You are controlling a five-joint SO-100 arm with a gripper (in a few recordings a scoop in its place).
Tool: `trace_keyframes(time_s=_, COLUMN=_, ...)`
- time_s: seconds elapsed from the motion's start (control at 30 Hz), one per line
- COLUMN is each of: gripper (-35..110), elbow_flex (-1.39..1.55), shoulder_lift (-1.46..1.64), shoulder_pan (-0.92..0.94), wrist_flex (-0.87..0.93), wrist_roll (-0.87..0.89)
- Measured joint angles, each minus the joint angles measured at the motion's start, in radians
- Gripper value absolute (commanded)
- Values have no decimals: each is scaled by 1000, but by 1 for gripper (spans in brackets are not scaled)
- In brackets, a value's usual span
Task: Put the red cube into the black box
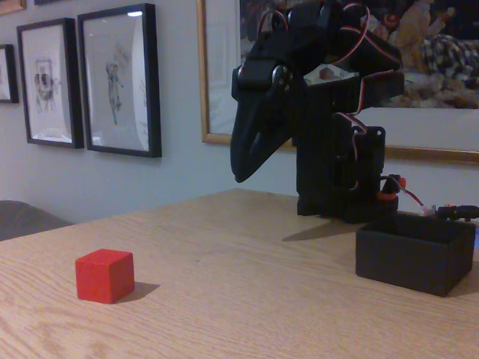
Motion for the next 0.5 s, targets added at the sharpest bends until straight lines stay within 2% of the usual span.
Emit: trace_keyframes(time_s=0.5, gripper=9, elbow_flex=-71, shoulder_lift=-152, shoulder_pan=-11, wrist_flex=-28, wrist_roll=29)
